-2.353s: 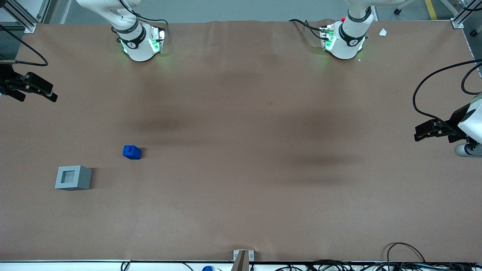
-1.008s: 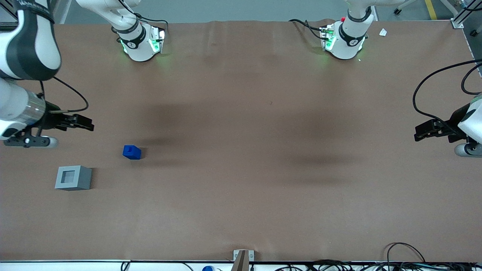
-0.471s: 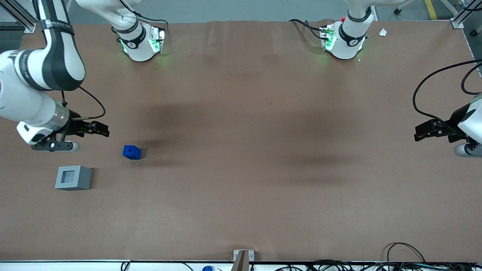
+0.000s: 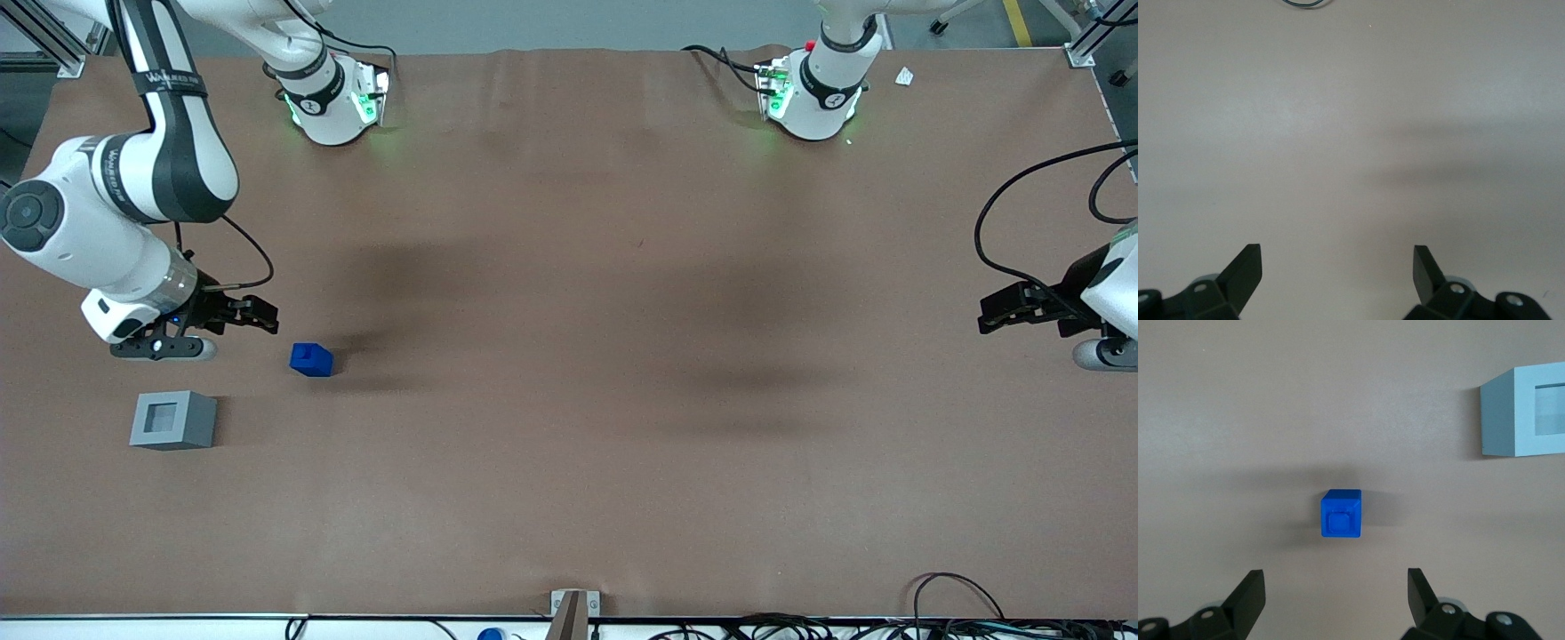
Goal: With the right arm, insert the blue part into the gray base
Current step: 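Lower the right gripper and close it on the blue block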
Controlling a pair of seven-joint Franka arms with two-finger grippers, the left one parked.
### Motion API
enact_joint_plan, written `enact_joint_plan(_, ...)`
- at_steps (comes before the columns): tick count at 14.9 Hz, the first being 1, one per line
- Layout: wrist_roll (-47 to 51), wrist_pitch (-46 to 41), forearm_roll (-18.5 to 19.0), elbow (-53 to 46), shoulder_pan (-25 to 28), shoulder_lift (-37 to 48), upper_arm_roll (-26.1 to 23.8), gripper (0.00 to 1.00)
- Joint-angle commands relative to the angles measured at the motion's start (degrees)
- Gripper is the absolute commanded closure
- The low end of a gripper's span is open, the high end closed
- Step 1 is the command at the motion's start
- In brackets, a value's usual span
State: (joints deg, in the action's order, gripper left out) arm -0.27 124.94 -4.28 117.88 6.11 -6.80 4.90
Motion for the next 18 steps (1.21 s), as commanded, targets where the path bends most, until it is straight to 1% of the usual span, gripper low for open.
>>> enact_joint_plan(1, 0.44, 2.4, -0.9, 1.74, 0.13, 0.12, 0.03, 0.15)
enact_joint_plan(3, 0.44, 2.93, -0.81, 1.74, 0.48, -0.23, -0.06, 0.2)
enact_joint_plan(9, 0.44, 5.31, -0.9, 1.74, 1.53, -3.57, -0.06, 0.2)
enact_joint_plan(13, 0.44, 8.64, -0.9, 2.09, 1.71, -5.94, -0.06, 0.2)
enact_joint_plan(18, 0.35, 11.19, -0.9, 2.0, 1.54, -9.28, -0.06, 0.24)
